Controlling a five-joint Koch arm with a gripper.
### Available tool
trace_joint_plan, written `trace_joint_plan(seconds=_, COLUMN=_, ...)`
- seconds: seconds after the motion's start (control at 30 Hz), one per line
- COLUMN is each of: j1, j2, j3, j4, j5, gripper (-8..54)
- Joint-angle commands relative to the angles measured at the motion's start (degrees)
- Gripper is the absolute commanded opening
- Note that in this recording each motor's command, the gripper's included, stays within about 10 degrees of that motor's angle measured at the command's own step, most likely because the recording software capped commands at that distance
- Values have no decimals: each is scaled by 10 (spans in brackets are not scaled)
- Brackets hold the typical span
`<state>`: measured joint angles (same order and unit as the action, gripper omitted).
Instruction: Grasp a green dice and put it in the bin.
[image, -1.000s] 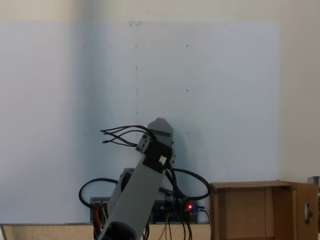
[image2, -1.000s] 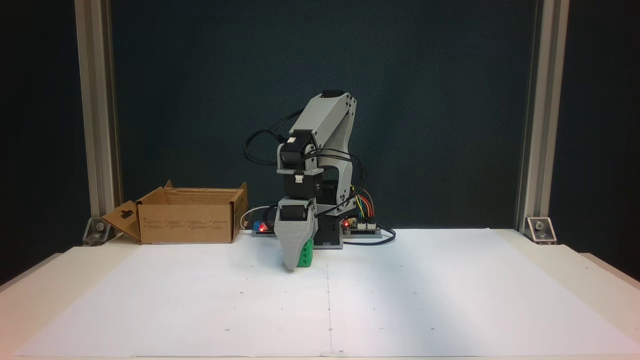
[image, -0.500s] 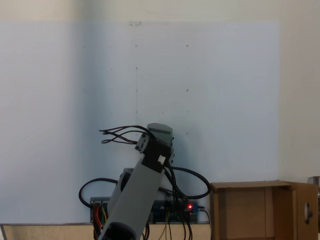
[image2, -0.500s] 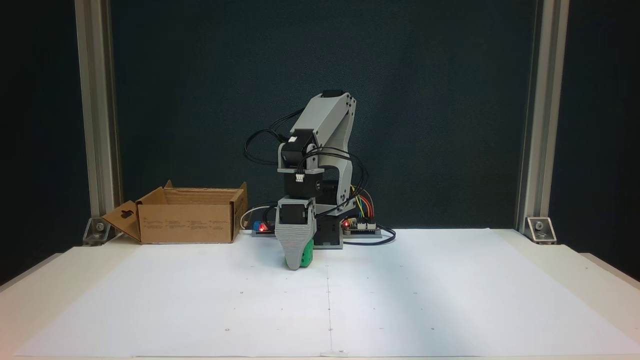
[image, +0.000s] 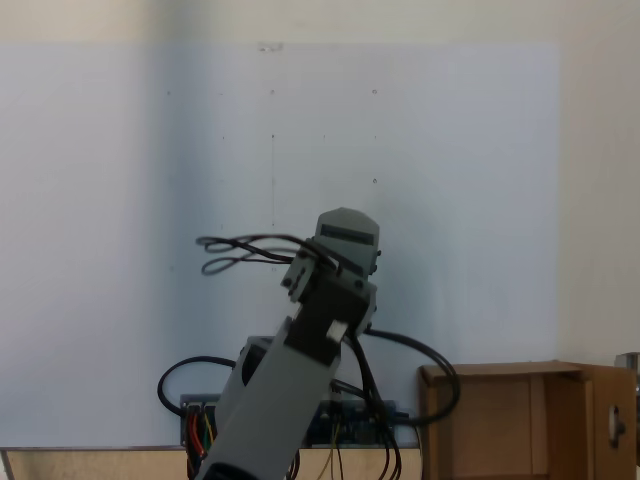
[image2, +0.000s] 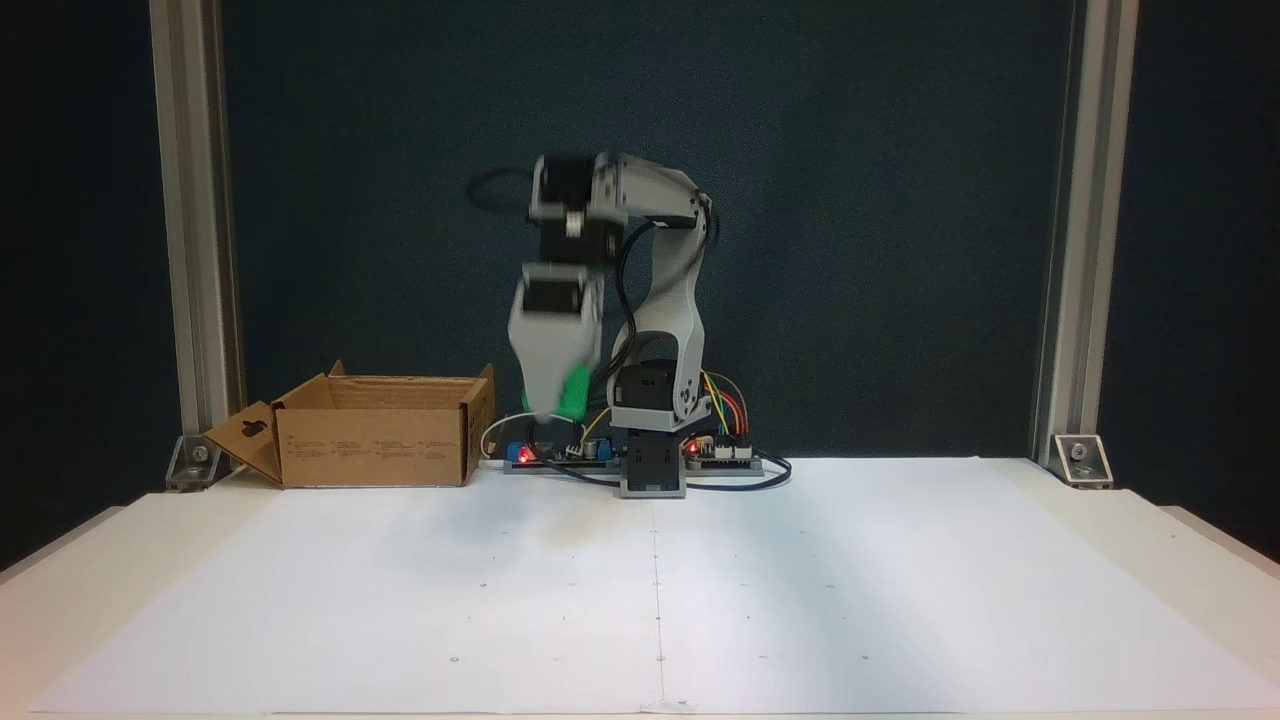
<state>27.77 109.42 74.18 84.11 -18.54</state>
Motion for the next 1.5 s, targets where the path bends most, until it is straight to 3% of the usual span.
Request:
trace_joint_plan(seconds=0.0, j1=1, j2=4, j3=-55, j4=64, j5=3, gripper=116)
trace_joint_plan(seconds=0.33, j1=56, j2=6, j3=-132, j4=66, j5=3, gripper=116)
trace_joint_plan(seconds=0.6, j1=178, j2=6, j3=-243, j4=61, j5=-20, gripper=116)
trace_joint_plan(seconds=0.9, j1=365, j2=-5, j3=-247, j4=33, j5=-55, gripper=116)
trace_joint_plan(seconds=1.47, j1=639, j2=-179, j3=-361, j4=-55, j5=-61, gripper=116)
